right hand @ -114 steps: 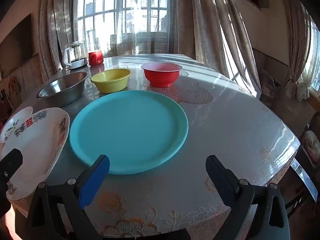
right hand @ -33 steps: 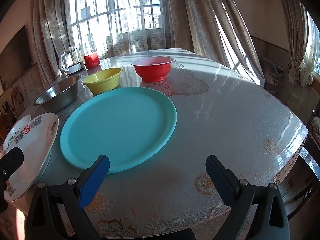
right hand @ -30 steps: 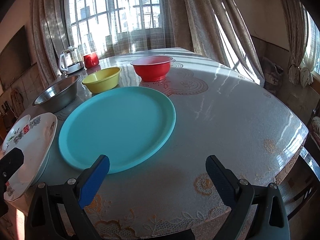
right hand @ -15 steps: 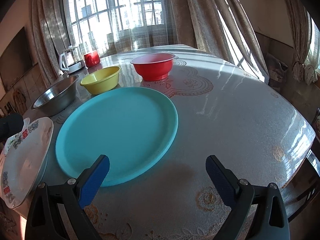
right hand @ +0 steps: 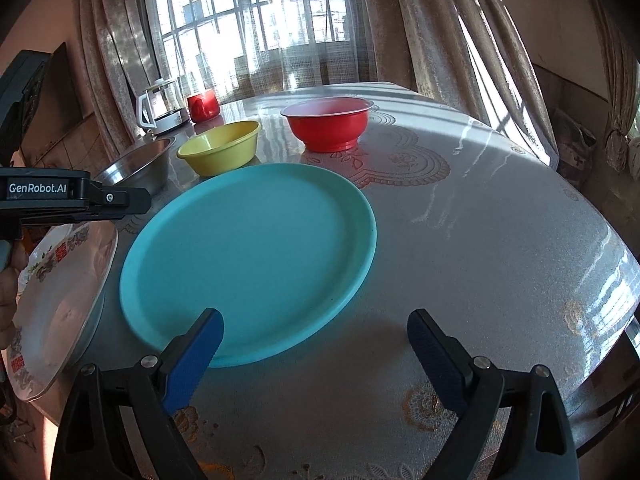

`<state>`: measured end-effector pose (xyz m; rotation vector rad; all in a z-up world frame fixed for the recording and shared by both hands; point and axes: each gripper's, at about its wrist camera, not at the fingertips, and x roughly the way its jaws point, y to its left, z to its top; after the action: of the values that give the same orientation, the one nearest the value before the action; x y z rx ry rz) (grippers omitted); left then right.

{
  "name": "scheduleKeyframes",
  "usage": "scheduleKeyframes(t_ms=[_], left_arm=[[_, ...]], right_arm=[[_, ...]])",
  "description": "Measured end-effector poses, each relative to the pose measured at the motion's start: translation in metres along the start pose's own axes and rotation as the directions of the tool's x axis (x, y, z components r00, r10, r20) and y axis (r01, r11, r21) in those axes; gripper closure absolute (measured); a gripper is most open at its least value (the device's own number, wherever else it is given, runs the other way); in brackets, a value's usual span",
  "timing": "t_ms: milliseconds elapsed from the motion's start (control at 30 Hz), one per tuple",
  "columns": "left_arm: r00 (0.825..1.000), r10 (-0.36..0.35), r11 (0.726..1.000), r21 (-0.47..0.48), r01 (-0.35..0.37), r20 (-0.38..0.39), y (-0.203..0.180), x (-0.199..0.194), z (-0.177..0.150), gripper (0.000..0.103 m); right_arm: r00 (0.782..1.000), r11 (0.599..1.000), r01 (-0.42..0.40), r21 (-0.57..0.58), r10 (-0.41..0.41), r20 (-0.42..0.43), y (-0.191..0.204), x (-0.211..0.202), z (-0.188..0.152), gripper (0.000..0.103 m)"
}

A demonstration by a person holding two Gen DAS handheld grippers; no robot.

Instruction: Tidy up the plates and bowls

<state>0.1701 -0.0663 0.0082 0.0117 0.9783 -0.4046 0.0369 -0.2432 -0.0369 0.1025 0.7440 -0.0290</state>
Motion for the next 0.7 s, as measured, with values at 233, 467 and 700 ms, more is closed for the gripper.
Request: scheduleKeyframes(t_ms=[233, 467, 700], left_arm=[[0.997, 0.057, 0.998, 0.017, -0.056, -0.054, 0.004, 0.028, 0.016, 0.061], [0.992, 0.074, 0.996, 0.058, -0.068, -0.101, 0.003, 0.047, 0.024, 0.061], [0.991, 0.068, 0.996, 0.072, -0.060, -0.118, 0.002, 0.057, 0.023, 0.061]], right_arm=[[1.000, 0.997, -0.004, -0.075, 0.004, 0.003, 0.013, 0.004, 0.002, 0.008], [0.999, 0.993, -0.030, -0.111, 0.031, 0.007, 0.017, 0.002, 0.002, 0.008], [0.997, 0.986, -0.080, -0.144, 0.080, -0.004, 0.020, -0.003, 0.001, 0.008]])
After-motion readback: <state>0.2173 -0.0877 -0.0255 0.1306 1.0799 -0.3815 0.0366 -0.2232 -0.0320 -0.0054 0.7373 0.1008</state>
